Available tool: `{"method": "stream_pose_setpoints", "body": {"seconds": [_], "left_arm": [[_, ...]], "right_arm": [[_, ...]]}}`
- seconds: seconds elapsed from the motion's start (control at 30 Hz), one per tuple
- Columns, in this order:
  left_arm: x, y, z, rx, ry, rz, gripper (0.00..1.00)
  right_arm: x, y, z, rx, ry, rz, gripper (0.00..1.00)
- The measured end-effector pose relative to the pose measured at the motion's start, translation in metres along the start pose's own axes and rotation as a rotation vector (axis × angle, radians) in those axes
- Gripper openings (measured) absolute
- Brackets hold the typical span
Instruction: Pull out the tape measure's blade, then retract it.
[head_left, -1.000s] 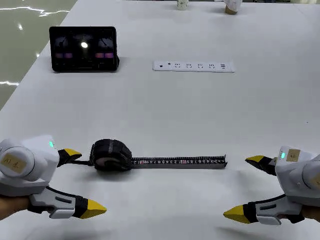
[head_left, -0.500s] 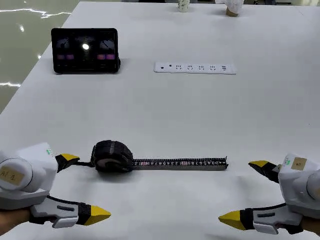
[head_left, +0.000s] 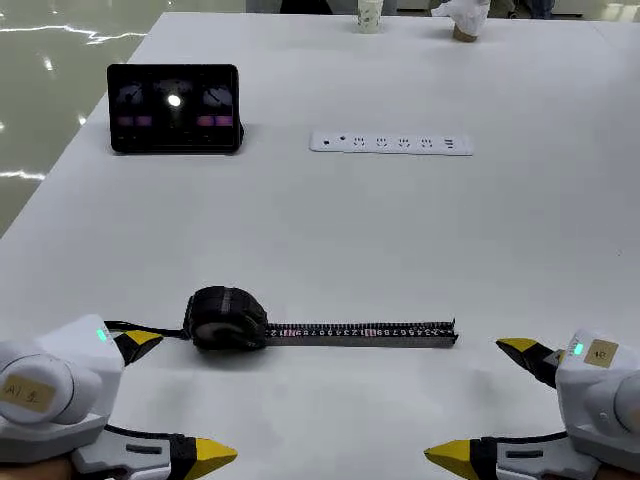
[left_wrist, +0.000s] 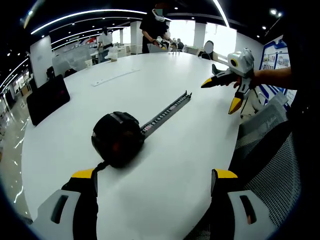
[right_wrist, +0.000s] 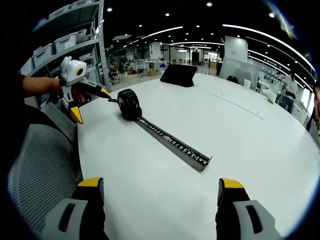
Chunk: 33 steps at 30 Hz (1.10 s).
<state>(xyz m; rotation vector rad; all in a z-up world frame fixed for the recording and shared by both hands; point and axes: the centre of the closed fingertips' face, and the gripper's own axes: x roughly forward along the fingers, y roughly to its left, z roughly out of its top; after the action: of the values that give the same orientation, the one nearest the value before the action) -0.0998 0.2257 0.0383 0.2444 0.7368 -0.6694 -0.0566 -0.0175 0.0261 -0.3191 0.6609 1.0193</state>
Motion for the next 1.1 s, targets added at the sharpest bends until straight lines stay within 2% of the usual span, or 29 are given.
{"method": "stream_pose_setpoints", "body": {"seconds": [0.23, 0.53, 0.83, 0.93, 1.1], "left_arm": [[-0.003, -0.001, 0.003, -0.04, -0.028, 0.034, 0.94], [-0.009, 0.003, 0.007, -0.091, -0.075, 0.11, 0.98], [-0.01, -0.002, 0.006, -0.116, -0.086, 0.129, 0.99], [-0.01, -0.004, 0.007, -0.127, -0.089, 0.139, 0.99], [-0.011, -0.008, 0.011, -0.144, -0.103, 0.158, 0.99]], "right_arm": [[0.001, 0.003, 0.002, 0.014, -0.018, -0.019, 0.95], [-0.001, 0.012, 0.005, 0.028, -0.038, -0.044, 0.96], [-0.003, 0.016, 0.007, 0.05, -0.05, -0.065, 0.96], [-0.003, 0.017, 0.011, 0.075, -0.072, -0.075, 0.97], [-0.003, 0.022, 0.013, 0.088, -0.081, -0.083, 0.98]]}}
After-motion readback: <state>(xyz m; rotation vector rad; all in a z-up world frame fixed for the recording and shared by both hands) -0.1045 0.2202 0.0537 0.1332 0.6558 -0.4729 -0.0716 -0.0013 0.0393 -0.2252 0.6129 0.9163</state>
